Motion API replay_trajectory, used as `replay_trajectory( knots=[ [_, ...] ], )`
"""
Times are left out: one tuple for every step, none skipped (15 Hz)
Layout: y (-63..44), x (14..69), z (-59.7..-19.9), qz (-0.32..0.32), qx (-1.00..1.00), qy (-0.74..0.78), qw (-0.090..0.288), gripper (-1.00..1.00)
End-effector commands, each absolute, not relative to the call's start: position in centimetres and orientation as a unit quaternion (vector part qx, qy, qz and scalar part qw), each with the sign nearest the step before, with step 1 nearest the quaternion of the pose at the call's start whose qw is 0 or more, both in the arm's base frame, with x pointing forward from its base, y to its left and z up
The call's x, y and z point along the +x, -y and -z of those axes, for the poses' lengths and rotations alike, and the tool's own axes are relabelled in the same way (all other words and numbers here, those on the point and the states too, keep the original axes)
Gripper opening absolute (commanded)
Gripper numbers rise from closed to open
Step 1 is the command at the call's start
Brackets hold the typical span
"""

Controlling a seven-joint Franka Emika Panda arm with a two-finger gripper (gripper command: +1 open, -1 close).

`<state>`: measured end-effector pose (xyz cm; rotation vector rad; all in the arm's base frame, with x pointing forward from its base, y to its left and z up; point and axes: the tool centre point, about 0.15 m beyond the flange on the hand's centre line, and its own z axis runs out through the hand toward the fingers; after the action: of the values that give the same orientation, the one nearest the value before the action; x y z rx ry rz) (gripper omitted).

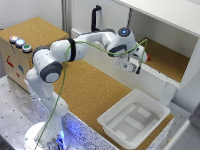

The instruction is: Pick up the pink block

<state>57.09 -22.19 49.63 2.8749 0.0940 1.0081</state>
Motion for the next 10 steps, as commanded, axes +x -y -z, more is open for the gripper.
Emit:
replay_trajectory(
  knots=[
    [24.0,63.1,-49.5,-0.347,0.938,-0.014,0.014,1.0],
    [24.5,63.8,-49.5,-0.34,0.94,-0.012,0.002,1.0],
    [25.1,64.8,-49.2,-0.325,0.946,-0.009,-0.013,1.0],
    [25.6,65.5,-49.0,-0.318,0.948,-0.004,-0.022,1.0],
    [25.9,66.1,-48.7,-0.307,0.951,-0.005,-0.036,1.0],
    [25.9,66.8,-48.4,-0.294,0.954,-0.017,-0.056,1.0],
    [25.8,67.3,-48.3,-0.287,0.955,-0.027,-0.066,1.0],
    [25.7,67.6,-48.3,-0.286,0.955,-0.031,-0.066,1.0],
    [25.7,67.9,-48.2,-0.281,0.956,-0.035,-0.077,1.0],
    [25.6,68.3,-48.1,-0.273,0.958,-0.036,-0.083,1.0]
  ],
)
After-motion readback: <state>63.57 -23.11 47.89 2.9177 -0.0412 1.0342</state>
